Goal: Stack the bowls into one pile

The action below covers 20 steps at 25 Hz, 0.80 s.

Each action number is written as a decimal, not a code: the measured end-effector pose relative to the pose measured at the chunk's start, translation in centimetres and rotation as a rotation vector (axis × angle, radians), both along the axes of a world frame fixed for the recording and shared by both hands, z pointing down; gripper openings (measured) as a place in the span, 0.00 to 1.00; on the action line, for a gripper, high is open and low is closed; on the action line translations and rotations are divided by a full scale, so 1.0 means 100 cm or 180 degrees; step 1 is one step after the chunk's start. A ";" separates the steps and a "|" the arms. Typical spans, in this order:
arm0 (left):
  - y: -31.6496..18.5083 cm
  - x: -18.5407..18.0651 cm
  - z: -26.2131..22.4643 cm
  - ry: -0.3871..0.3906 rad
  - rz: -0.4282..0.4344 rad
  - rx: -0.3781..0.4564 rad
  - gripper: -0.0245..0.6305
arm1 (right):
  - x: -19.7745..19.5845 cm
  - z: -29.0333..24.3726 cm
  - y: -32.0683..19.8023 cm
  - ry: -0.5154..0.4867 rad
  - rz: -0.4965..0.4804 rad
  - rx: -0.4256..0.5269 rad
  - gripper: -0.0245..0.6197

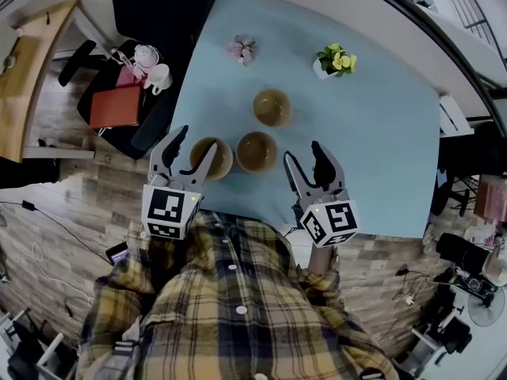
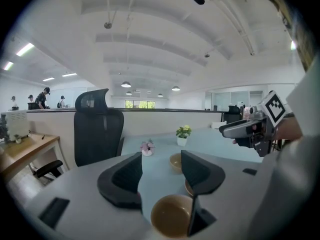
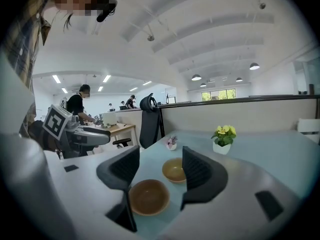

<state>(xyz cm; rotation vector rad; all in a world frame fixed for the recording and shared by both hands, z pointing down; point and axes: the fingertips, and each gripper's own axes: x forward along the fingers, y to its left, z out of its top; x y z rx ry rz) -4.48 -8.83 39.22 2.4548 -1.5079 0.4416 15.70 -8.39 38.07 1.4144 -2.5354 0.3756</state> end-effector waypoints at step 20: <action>0.004 -0.019 0.109 -0.0271 -0.0035 -0.0736 0.34 | -0.009 0.028 0.014 -0.0040 -0.0001 -0.0233 0.43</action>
